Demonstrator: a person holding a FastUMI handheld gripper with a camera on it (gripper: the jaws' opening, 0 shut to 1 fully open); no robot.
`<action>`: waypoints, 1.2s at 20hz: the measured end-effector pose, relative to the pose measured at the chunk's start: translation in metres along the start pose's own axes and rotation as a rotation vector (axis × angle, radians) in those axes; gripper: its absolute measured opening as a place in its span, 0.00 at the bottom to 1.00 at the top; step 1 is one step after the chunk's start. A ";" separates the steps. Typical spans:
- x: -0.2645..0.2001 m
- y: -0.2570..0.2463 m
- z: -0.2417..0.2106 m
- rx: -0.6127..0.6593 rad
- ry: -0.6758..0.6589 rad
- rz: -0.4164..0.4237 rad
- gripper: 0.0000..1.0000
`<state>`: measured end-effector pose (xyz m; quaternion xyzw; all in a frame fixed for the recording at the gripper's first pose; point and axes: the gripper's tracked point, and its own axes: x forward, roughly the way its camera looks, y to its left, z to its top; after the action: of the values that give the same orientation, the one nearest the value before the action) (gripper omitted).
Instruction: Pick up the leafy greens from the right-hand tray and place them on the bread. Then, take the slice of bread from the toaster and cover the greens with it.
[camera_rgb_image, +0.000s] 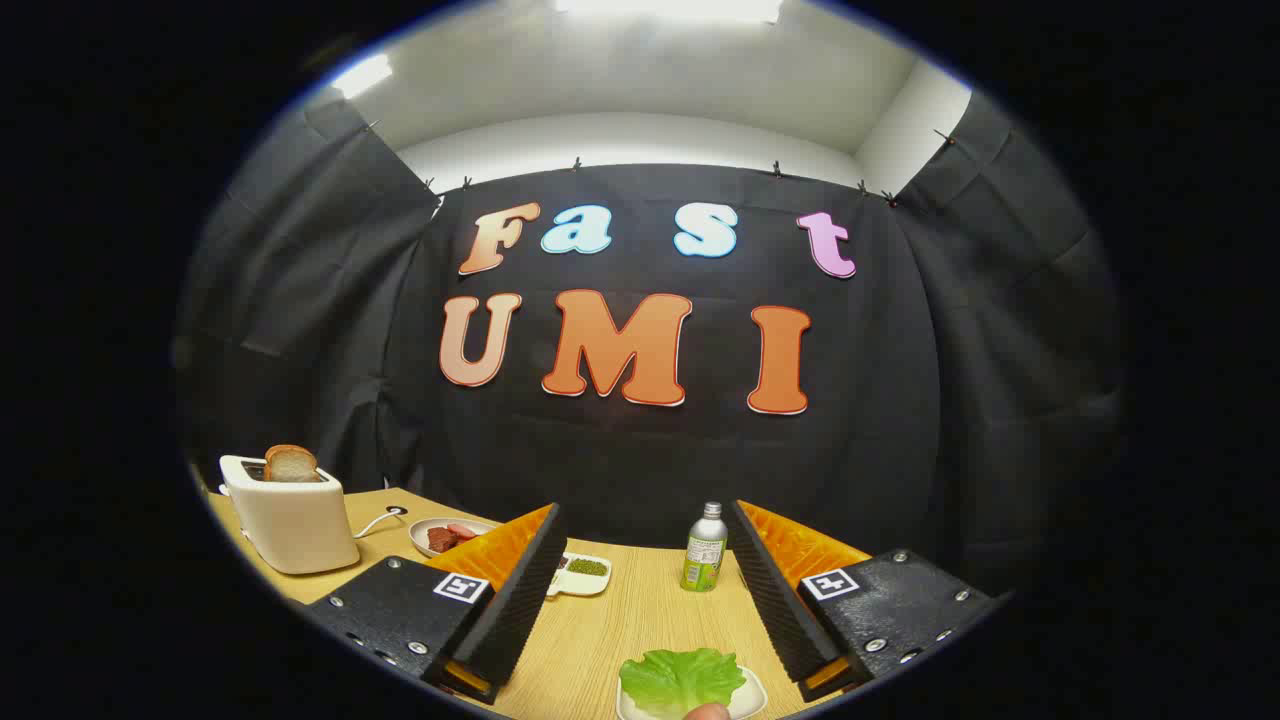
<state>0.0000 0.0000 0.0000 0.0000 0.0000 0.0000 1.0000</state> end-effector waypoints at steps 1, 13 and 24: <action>0.000 0.001 0.000 -0.002 0.002 0.003 0.98; 0.003 0.005 -0.002 0.009 0.012 0.031 0.98; 0.005 0.005 -0.006 0.019 0.033 0.048 0.98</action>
<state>0.0046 0.0050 -0.0059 0.0096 0.0165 0.0242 0.9995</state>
